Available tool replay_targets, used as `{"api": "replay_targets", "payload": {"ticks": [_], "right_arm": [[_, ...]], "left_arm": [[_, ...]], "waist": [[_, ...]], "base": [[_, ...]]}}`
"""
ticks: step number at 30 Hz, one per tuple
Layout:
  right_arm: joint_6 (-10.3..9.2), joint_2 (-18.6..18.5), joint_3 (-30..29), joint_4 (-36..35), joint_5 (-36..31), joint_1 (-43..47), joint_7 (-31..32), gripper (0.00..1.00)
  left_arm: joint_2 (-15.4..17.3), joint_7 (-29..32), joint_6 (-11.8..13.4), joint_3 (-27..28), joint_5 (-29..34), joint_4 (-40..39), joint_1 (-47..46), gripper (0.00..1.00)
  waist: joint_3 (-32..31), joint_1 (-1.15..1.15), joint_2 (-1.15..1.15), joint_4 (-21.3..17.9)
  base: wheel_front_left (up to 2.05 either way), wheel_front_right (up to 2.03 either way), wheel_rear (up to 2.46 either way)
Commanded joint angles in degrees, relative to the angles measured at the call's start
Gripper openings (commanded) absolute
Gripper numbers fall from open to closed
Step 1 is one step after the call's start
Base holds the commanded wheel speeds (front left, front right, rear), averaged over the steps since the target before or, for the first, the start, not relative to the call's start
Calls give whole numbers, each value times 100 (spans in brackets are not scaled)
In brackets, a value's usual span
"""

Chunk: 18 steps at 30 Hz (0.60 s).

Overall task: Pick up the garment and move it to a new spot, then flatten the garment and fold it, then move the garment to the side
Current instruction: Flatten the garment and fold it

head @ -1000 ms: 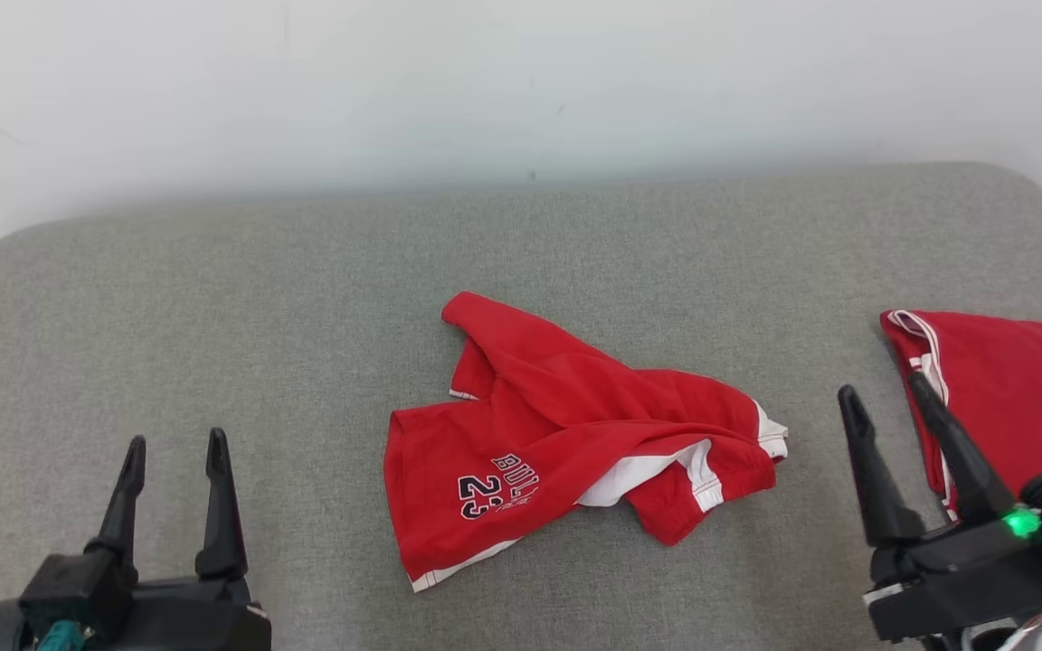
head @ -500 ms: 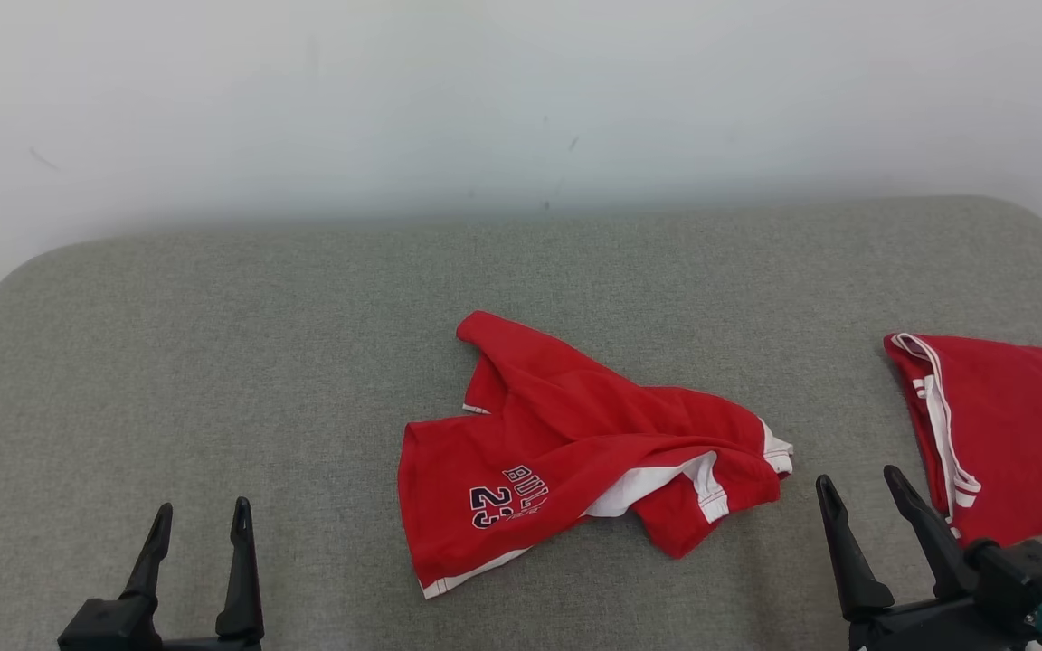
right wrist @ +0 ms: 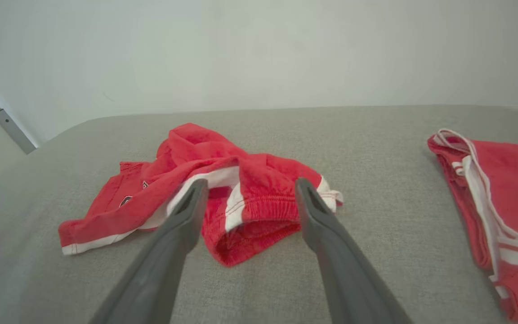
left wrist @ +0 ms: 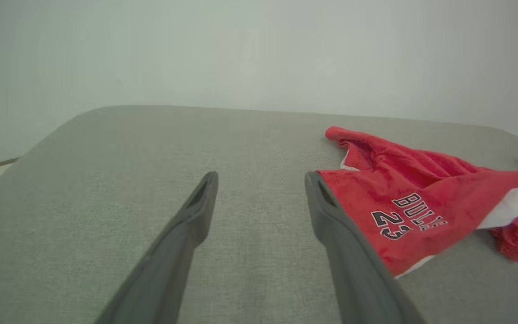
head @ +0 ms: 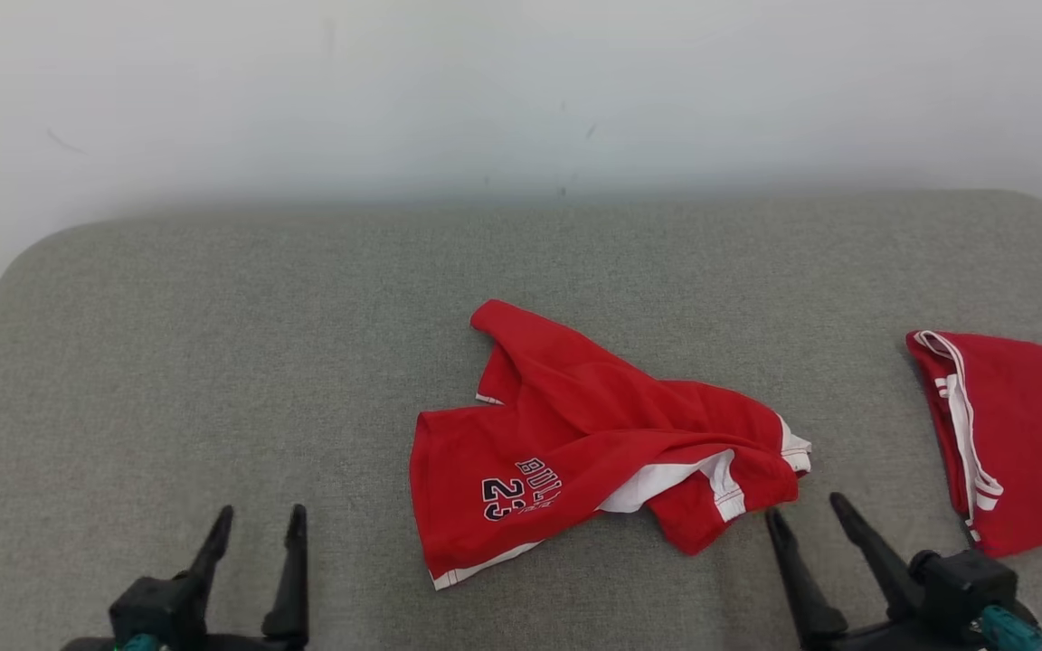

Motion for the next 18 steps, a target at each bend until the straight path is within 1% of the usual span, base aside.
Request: {"api": "replay_targets", "payload": {"ticks": [1, 5, 9, 14, 18], "right_arm": [[-1, -37, 51, 34, 84, 63, 63, 100], [-1, -126, 402, 156, 295, 185, 306, 100], [-1, -183, 603, 307, 555, 154, 379, 100], [-1, -195, 653, 487, 700, -42, 271, 100], [-1, -257, 722, 512, 737, -213, 194, 100]], "left_arm": [[-5, 92, -63, -42, -70, 12, -28, 100], [-121, 675, -456, -391, -347, 55, 7, 100], [-202, 1198, -730, -674, -627, 86, 21, 100], [-245, 1604, -916, -892, -960, 214, -103, 100], [-219, 1679, -997, -995, -1083, 278, -258, 100]], "waist": [[68, 0, 0, 46], [225, 0, 0, 99], [403, 0, 0, 127], [567, 0, 0, 136], [690, 0, 0, 105]], "base": [[0, 0, 0], [0, 0, 0], [0, 0, 0], [0, 0, 0], [0, 0, 0]]}}
